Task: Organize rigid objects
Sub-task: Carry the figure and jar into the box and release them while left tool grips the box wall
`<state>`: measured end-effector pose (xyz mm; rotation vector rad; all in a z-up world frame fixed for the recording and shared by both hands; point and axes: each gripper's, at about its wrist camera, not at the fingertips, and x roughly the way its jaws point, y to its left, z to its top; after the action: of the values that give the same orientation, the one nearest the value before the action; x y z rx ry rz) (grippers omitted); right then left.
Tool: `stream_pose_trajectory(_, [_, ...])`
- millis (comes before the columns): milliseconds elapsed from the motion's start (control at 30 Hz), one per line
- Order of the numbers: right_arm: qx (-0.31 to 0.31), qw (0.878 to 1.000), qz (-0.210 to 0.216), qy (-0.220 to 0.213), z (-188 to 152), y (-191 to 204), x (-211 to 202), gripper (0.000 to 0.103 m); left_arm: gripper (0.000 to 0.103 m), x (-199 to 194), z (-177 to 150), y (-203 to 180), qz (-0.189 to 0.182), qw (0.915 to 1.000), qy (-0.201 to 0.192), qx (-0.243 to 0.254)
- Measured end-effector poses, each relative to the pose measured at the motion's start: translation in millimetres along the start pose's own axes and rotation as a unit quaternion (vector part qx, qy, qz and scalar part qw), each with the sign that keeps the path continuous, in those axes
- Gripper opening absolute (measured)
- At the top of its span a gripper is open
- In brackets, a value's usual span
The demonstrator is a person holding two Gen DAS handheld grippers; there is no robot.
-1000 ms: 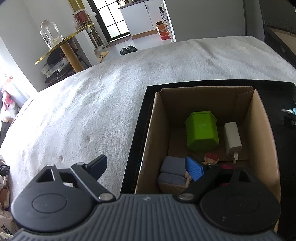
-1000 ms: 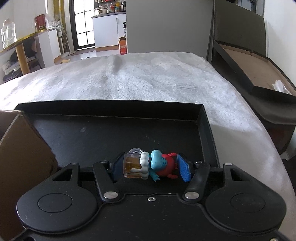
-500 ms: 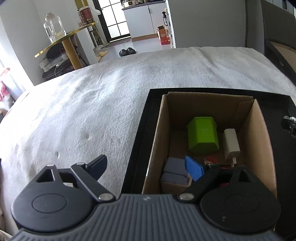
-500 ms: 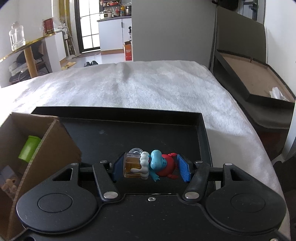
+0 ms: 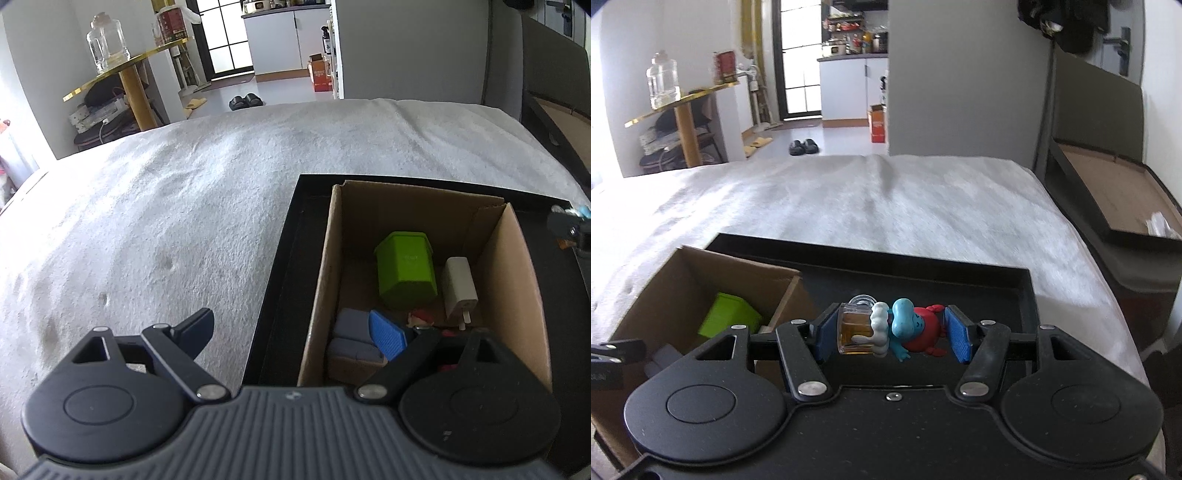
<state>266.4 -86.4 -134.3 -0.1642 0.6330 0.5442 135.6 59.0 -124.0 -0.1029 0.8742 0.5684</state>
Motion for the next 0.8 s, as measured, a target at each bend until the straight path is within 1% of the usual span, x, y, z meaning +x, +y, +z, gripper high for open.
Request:
stream_pose_trajectory(433, [-0.028, 0.999, 0.031, -0.019, 16, 40, -10, 0.058, 0.089, 0, -5, 11, -0.028, 0.9995, -0.001, -0.012])
stream_pose_trajectory(700, [-0.049, 0.997, 0.053, -0.016, 14, 58, -15, 0.058, 0.089, -1, -7, 15, -0.036, 0.9992, -0.001, -0.019])
stream_pose_trajectory(800, [-0.056, 0.997, 0.060, -0.011, 13, 66, -16, 0.058, 0.087, -1, -7, 18, -0.038, 0.9990, -0.003, -0.025])
